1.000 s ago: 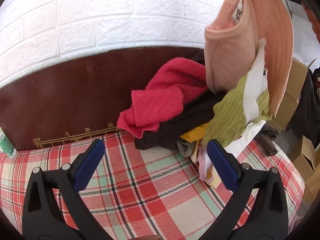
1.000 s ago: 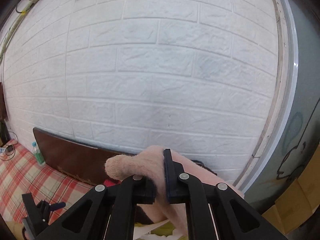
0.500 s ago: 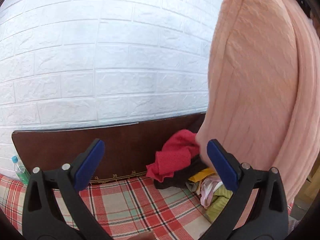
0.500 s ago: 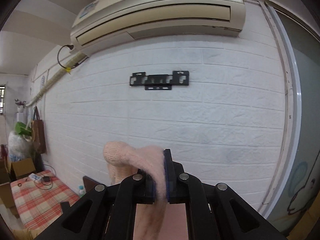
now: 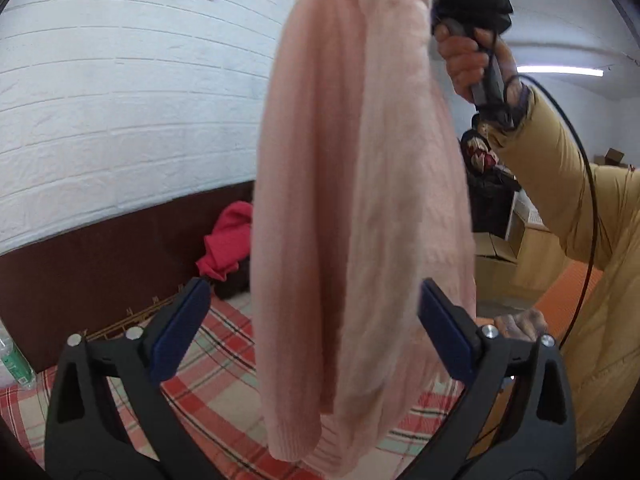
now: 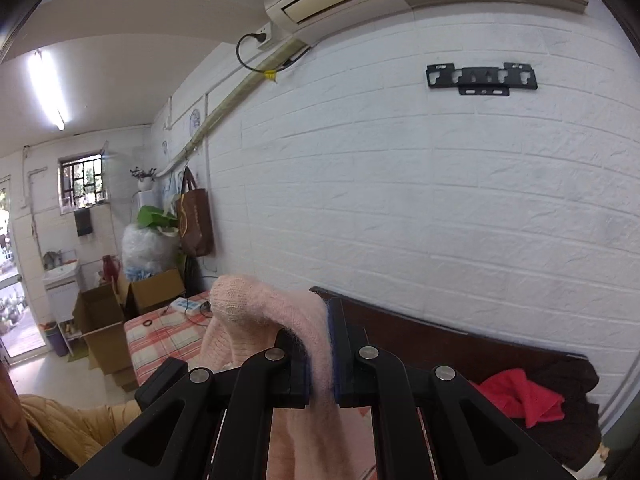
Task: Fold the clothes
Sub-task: 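Lift the pink sweater with the right gripper while the left gripper grasps its hem, then lay the pink sweater flat on the bed with both grippers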
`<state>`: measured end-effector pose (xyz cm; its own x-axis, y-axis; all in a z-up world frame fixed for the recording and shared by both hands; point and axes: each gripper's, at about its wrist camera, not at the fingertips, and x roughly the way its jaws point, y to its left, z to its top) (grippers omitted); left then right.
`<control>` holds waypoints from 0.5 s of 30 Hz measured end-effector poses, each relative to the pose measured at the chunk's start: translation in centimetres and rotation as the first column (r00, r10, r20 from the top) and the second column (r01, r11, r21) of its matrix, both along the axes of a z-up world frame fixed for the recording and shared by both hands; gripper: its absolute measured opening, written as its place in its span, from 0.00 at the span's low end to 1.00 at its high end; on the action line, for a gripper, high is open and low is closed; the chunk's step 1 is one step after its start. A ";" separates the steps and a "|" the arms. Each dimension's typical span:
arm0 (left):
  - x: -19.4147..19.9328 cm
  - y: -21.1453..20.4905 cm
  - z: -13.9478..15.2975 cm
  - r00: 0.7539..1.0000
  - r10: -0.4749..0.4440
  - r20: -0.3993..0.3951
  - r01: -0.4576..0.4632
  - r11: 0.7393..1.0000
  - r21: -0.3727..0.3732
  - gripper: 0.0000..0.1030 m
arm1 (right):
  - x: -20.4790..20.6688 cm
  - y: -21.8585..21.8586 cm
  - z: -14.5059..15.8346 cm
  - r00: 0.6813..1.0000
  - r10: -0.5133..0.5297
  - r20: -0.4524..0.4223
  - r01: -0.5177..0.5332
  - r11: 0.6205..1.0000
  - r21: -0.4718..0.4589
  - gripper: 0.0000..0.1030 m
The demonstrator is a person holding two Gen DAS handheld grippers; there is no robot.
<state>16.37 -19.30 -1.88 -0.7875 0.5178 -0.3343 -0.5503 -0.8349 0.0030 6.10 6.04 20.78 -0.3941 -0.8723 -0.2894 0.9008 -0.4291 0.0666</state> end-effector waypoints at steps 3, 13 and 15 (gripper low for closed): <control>1.2 0.2 -1.4 0.997 0.060 0.051 -0.057 0.997 -0.054 0.10 | 1.6 -0.9 -2.1 0.999 0.004 0.033 -0.005 1.000 0.023 0.06; 9.9 -6.1 8.8 0.929 0.342 -0.140 -0.348 0.937 -0.020 0.10 | 8.8 3.3 -0.4 0.999 0.021 -0.035 -0.023 0.998 -0.066 0.06; 12.1 -6.9 11.8 0.903 0.387 -0.187 -0.394 0.919 -0.004 0.10 | 10.4 4.0 0.9 0.997 0.019 -0.081 -0.025 0.997 -0.078 0.06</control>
